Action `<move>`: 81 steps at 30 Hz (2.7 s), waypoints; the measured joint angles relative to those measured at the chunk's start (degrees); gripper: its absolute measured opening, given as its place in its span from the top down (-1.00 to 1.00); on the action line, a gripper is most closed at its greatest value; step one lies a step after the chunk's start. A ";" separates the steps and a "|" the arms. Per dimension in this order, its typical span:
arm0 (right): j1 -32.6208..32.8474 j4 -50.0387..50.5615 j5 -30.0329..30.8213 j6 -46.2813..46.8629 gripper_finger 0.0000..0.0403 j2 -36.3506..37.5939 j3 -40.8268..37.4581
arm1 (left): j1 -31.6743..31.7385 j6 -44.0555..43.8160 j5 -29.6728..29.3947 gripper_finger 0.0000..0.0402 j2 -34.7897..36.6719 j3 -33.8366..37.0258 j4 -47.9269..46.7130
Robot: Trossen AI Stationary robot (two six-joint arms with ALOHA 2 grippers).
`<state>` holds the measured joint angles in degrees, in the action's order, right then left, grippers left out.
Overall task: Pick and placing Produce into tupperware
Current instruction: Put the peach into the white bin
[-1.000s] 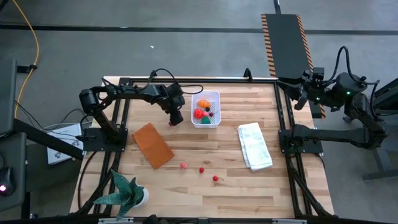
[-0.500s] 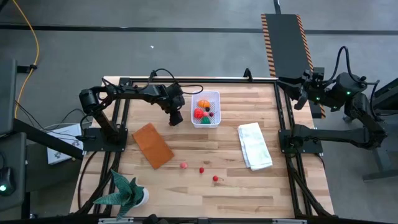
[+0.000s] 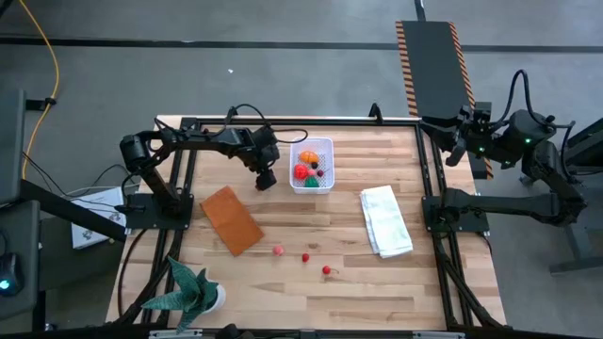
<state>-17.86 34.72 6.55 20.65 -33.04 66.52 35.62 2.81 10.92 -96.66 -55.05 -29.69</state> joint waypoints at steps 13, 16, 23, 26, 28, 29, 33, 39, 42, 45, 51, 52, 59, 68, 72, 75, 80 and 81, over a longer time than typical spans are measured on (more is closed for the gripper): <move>0.01 0.00 -0.02 0.06 0.28 0.00 0.00 | 0.00 -1.56 -0.02 -0.05 -3.30 -0.03 1.54; 0.00 0.01 0.00 0.06 0.28 0.00 0.00 | 0.00 -1.57 0.00 -0.04 -3.30 -0.04 1.72; 0.00 0.12 0.55 -0.10 0.28 0.00 0.00 | 0.00 -1.57 0.00 -0.04 -3.30 -0.04 1.75; 0.01 0.24 0.57 -0.10 0.28 0.00 -0.01 | 0.00 -1.57 0.00 -0.01 -3.30 -0.04 1.75; -0.01 0.24 0.61 -0.10 0.28 0.00 0.00 | 0.00 -1.55 0.00 0.02 -3.30 -0.04 1.77; 0.00 0.24 0.65 -0.10 0.28 0.00 -0.02 | 0.00 -1.57 0.00 0.05 -3.30 -0.04 1.79; 0.01 0.24 0.72 -0.10 0.28 0.00 -0.01 | 0.00 -1.57 0.00 0.15 -3.30 -0.04 1.77; 0.01 0.24 0.98 -0.12 0.28 0.00 -0.02 | 0.00 -1.57 0.00 0.29 -3.30 -0.04 1.79; 0.00 0.24 0.98 -0.12 0.28 0.00 -0.02 | 0.00 -1.57 0.00 0.34 -3.30 -0.04 1.79; 0.01 0.24 1.01 -0.12 0.28 0.00 -0.02 | 0.00 -1.57 0.00 0.36 -3.30 -0.04 1.79; 0.01 0.24 1.05 -0.12 0.28 0.00 -0.02 | 0.00 -1.61 0.20 0.37 -3.30 -0.04 1.77; 0.00 0.24 1.05 -0.12 0.28 0.00 -0.02 | 0.00 -1.77 0.20 0.37 -3.30 -0.04 1.77; 0.00 0.24 1.05 -0.12 0.28 0.00 -0.02 | 0.00 -3.05 1.56 0.37 -3.30 -0.02 1.57; -0.01 0.24 1.05 -0.33 0.28 0.00 -0.01 | 0.00 -3.13 2.16 0.37 -3.30 -3.37 -2.48; 0.01 0.24 1.05 -0.34 0.28 0.00 -0.02 | 0.00 -2.49 2.13 0.37 -3.30 -6.17 -4.93; -0.01 0.24 1.05 -0.40 0.28 0.00 0.00 | 0.00 -1.50 2.05 0.37 -3.30 -8.57 -7.38; 0.00 0.26 1.05 -0.80 0.28 0.00 -0.02 | 0.00 -0.15 1.97 0.37 -3.30 -12.73 -12.20; 0.01 0.26 1.05 -0.80 0.28 0.00 -0.01 | 0.00 0.03 1.95 0.37 -3.30 -13.59 -13.02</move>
<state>-17.85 34.98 7.60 19.86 -33.04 66.51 35.62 2.84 12.87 -99.96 -68.63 -42.71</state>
